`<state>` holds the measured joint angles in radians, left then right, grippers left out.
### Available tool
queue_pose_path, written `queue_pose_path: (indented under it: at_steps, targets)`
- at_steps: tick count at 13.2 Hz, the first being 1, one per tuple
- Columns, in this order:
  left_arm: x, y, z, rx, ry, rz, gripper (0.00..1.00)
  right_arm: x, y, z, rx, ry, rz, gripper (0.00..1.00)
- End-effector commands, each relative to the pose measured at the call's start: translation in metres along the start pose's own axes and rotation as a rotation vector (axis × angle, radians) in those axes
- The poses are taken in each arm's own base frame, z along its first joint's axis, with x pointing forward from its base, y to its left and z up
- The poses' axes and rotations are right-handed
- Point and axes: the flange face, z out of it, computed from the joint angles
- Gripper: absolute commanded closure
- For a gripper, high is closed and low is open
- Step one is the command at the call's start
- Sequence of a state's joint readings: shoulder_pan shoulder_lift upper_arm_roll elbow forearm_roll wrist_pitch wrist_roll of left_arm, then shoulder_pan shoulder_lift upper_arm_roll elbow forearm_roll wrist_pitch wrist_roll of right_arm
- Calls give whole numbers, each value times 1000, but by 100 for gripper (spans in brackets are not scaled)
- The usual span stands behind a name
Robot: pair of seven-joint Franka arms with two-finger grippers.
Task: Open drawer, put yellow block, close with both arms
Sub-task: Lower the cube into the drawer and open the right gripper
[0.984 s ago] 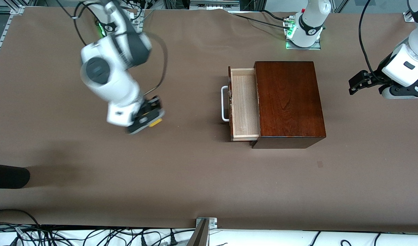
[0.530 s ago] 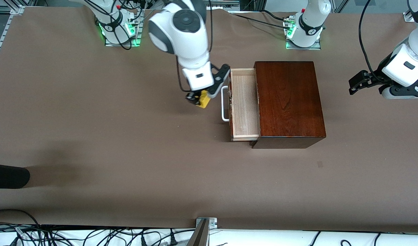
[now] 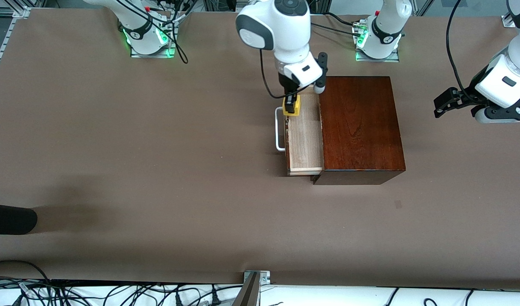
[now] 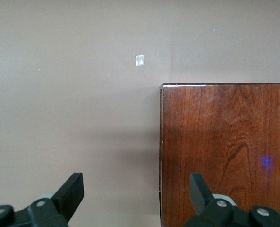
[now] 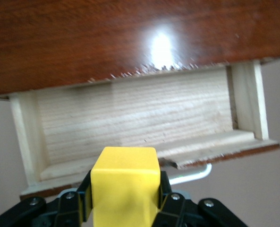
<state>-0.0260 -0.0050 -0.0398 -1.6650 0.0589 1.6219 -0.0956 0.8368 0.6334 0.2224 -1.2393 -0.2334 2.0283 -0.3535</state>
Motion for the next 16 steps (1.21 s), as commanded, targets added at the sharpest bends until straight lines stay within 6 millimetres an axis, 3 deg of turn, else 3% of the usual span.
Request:
queue_pose_path:
  at_steps: [1,7,10,16]
  targets:
    - [-4,-2,-3,-20,-5,15,0,14,-14,2,-28,-10,-60,99]
    - [-4,-2,-3,-20,-7,15,0,15,-22,47,-20,-57,-118,99]
    - [-4,-2,-3,-20,-7,15,0,16,-26,53,-28,-62,-135,99]
    - [-4,-2,-3,-20,-7,16,0,17,-32,83,-23,-80,-148,99]
